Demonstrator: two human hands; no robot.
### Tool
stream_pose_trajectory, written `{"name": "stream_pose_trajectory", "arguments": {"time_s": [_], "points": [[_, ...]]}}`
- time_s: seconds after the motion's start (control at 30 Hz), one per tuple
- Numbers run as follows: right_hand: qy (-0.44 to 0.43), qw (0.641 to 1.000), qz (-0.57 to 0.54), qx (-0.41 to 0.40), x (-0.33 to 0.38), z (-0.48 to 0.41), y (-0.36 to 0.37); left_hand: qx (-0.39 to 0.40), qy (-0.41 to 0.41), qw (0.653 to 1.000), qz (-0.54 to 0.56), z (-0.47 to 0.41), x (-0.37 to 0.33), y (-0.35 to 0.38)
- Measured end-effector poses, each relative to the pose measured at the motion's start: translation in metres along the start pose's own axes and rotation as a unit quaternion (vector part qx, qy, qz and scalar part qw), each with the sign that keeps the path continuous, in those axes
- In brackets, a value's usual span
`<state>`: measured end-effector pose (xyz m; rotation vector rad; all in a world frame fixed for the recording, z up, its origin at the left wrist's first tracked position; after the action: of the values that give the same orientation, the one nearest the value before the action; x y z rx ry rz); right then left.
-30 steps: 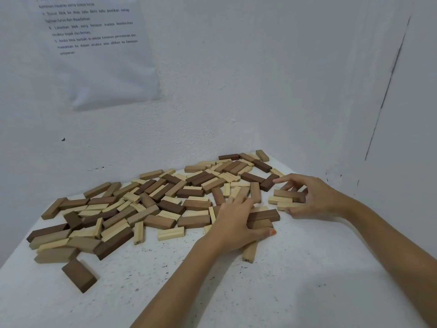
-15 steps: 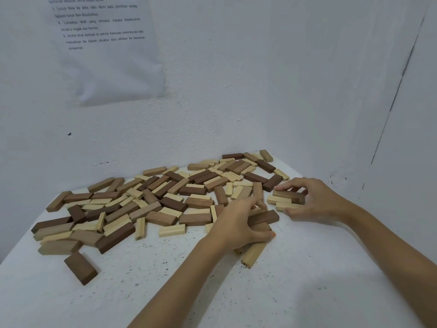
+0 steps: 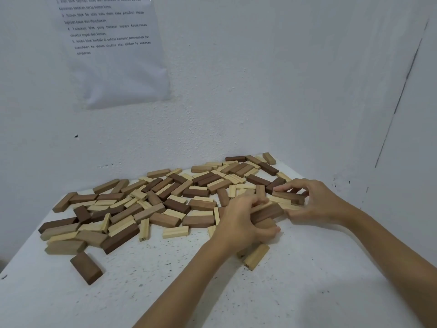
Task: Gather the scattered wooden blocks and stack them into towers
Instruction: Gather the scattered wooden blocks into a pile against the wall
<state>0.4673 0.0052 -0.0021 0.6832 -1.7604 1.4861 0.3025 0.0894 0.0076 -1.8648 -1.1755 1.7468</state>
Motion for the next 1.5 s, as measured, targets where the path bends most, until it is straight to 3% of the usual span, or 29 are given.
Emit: {"name": "stream_pose_trajectory", "arguments": {"time_s": [0.23, 0.63, 0.9, 1.03, 1.23, 1.33, 1.5], "points": [[-0.031, 0.999, 0.031, 0.008, 0.029, -0.014, 0.008, -0.054, 0.001, 0.998, 0.04, 0.015, 0.01, -0.047], [-0.025, 0.975, 0.195, 0.107, 0.089, -0.132, 0.071, -0.114, -0.138, 0.982, -0.061, 0.038, 0.094, -0.131], [-0.042, 0.963, 0.253, 0.084, 0.09, -0.162, 0.095, -0.117, -0.141, 0.974, -0.13, 0.047, 0.114, -0.136], [-0.04, 0.962, 0.268, 0.033, 0.096, -0.114, 0.093, -0.043, -0.081, 0.989, -0.117, 0.065, 0.092, -0.114], [-0.014, 0.946, 0.312, 0.091, 0.095, -0.042, 0.117, 0.112, -0.076, 0.975, -0.178, 0.085, 0.087, -0.074], [-0.025, 0.934, 0.345, 0.09, 0.089, -0.03, 0.128, 0.098, -0.078, 0.973, -0.192, 0.091, 0.095, -0.068], [-0.068, 0.95, 0.299, 0.061, 0.082, -0.02, 0.128, 0.048, -0.079, 0.981, -0.172, 0.103, 0.091, -0.063]]}}
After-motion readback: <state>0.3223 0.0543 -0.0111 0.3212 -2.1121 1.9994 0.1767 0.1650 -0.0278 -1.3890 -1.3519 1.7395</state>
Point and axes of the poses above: each hand's wrist, its own z-axis away from the middle knuckle, its own y-axis out of the palm, x = y × z, the point moved 5 cm from there along -z, towards the middle knuckle, and after that the axes turned 15 degrees about x, right-handed, at the moved point
